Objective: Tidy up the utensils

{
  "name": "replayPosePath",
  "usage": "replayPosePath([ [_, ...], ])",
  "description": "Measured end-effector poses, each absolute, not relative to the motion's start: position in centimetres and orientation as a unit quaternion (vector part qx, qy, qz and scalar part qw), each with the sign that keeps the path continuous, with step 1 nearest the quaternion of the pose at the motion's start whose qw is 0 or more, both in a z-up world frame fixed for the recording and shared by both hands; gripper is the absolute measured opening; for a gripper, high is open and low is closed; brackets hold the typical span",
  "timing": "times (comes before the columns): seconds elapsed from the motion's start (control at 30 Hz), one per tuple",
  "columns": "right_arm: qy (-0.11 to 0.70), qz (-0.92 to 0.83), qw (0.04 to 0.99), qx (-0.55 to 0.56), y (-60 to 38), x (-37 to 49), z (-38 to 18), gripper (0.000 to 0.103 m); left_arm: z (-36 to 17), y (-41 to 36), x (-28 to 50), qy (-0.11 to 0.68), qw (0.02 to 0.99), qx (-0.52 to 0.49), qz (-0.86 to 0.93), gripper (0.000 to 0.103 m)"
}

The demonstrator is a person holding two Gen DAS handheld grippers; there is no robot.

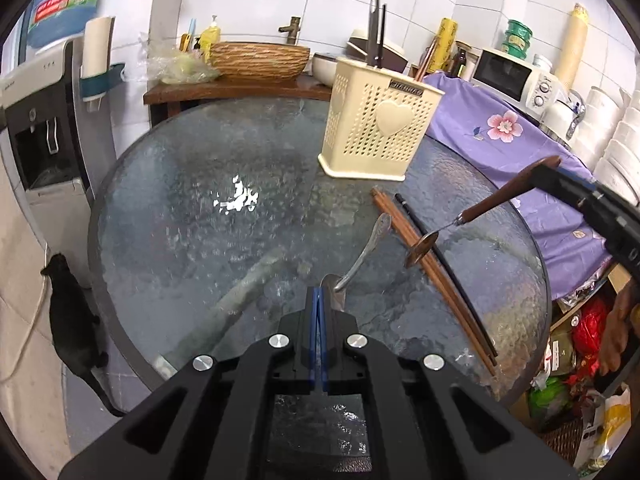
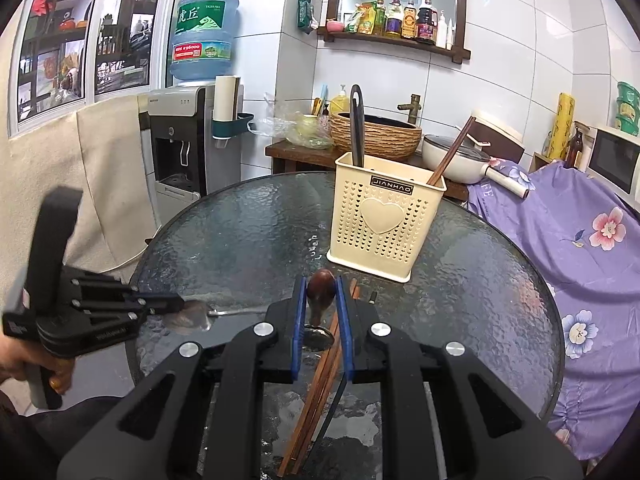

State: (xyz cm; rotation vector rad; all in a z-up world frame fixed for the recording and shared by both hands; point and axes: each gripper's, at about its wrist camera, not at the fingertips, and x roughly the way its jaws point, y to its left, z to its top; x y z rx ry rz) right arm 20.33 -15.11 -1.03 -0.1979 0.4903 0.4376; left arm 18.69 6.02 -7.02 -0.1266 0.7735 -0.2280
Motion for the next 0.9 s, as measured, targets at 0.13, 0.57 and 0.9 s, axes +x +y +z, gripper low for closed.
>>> replayPosePath([
  [0.13, 0.24, 0.214, 0.942, -0.098, -15.1, 20.4, -1.1, 0.016, -8.4, 5.9, 18.3, 0.376, 0.918, -0.064, -0.106, 0.001],
  [0.57, 0.239, 0.213, 0.942, -0.101, -15.2, 20.2, -1.1, 0.016, -10.0, 5.4, 17.6, 0.387, 0.912, -0.082, -0.106, 0.003],
  [0.9, 0.239, 0.213, 0.941, -0.107, -15.2, 20.0, -1.4, 0.016, -10.8, 5.4, 16.7, 0.409, 0.899, -0.113, -0.108, 0.03],
])
